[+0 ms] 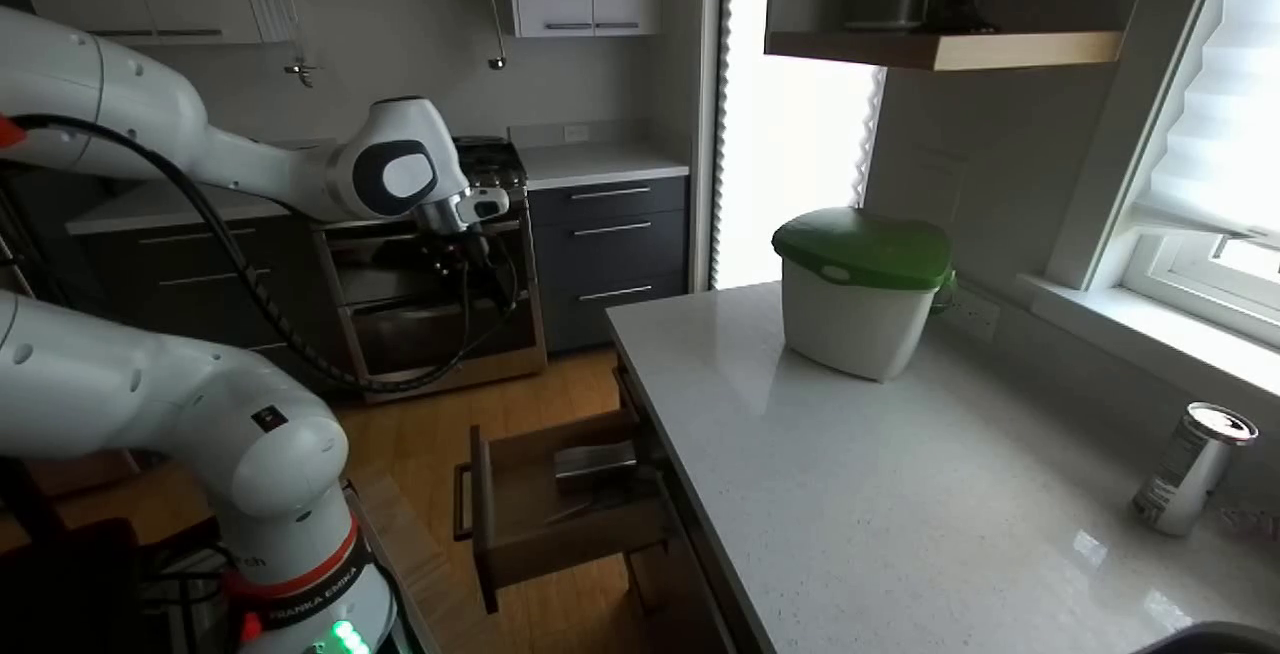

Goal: Remove the silver object from the open drawer

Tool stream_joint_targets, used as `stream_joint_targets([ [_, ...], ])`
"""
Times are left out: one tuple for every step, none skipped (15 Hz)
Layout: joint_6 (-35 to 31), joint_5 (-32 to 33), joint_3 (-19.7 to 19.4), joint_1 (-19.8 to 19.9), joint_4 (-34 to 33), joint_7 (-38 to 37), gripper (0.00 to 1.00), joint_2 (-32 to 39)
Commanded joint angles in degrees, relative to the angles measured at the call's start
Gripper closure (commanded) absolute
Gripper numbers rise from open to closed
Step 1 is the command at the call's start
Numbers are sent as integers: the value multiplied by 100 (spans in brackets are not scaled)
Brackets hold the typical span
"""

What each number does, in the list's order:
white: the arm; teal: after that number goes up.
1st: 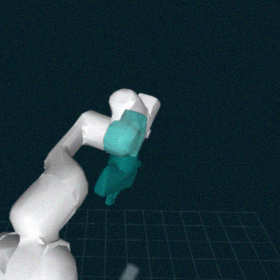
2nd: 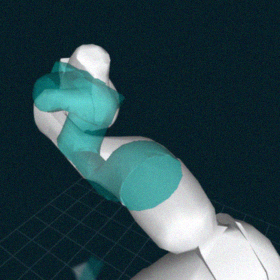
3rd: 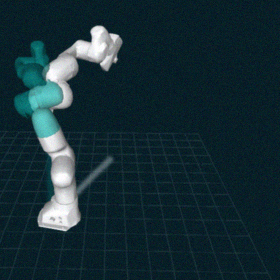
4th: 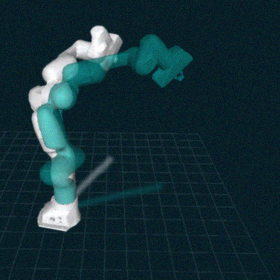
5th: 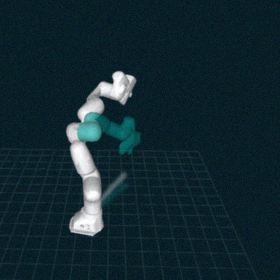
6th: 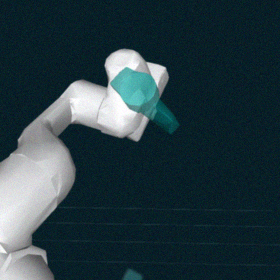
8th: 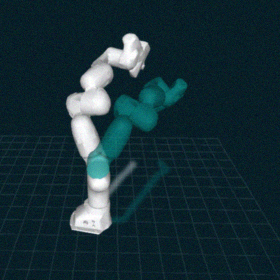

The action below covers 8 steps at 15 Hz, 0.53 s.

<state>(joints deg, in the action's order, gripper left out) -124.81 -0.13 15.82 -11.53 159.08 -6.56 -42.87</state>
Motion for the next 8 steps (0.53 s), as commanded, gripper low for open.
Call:
stream_joint_targets([
  [-71,-111,-25,-28,-126,-249,0,395],
  [-125,-232,-2,-52,-179,-374,0,633],
  [-128,-285,54,-18,-226,-563,0,821],
  [-197,-402,84,-6,-247,-768,0,1030],
  [-284,-453,164,82,-260,-1116,0,1231],
  [-443,-537,181,102,-236,-1349,0,1435],
  [-643,-645,170,102,-229,-1559,0,1640],
  [-940,-749,165,110,-193,-1764,0,1868],
])
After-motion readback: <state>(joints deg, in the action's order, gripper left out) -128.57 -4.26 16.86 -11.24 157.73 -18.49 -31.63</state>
